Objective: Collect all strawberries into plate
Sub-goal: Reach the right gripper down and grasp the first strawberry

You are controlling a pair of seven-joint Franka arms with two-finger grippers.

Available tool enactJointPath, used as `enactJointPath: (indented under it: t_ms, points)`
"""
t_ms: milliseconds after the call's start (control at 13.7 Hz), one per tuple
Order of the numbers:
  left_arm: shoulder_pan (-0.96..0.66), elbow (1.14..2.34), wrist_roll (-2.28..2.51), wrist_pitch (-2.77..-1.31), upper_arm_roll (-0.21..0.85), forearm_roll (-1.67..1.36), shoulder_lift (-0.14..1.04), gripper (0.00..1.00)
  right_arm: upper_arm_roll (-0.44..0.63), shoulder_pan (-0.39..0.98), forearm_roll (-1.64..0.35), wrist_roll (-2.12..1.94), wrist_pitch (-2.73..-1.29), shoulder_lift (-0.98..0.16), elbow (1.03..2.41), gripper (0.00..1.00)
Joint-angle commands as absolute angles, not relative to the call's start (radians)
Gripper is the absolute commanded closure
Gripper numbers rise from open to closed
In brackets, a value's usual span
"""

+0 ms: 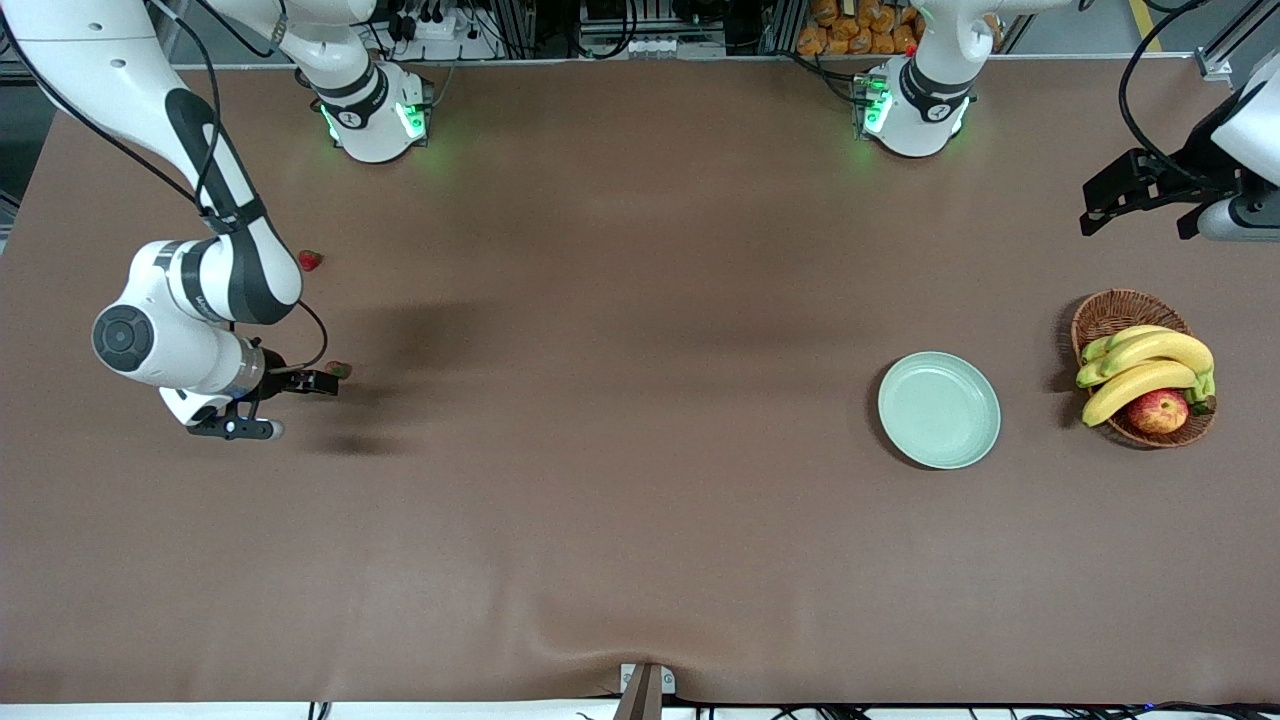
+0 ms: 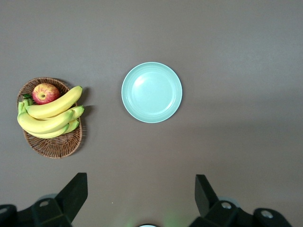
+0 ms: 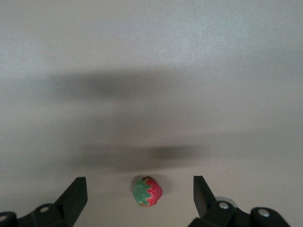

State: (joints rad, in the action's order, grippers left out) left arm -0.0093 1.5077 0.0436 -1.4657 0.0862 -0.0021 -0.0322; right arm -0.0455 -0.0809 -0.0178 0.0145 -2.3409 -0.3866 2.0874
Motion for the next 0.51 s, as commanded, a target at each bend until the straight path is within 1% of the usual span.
enactJointPath:
  t_ms: [0,219,366,439]
  points:
    - [-0.003,1.500,0.035,-1.453,0.086,-0.021,-0.031,0.00,-0.058,-0.100,-0.006,-0.008,-2.407,-0.377,2.167,0.11]
    - [-0.005,1.500,0.037,-1.454,0.086,-0.023,-0.031,0.00,-0.058,-0.097,-0.006,-0.008,-2.407,-0.377,2.197,0.21]
    - [-0.005,1.500,0.035,-1.454,0.086,-0.023,-0.031,0.00,-0.058,-0.097,-0.006,-0.008,-2.405,-0.377,2.212,0.34]
    - [-0.005,1.500,0.037,-1.454,0.086,-0.023,-0.031,0.00,-0.058,-0.095,-0.006,-0.008,-2.407,-0.377,2.212,0.42]
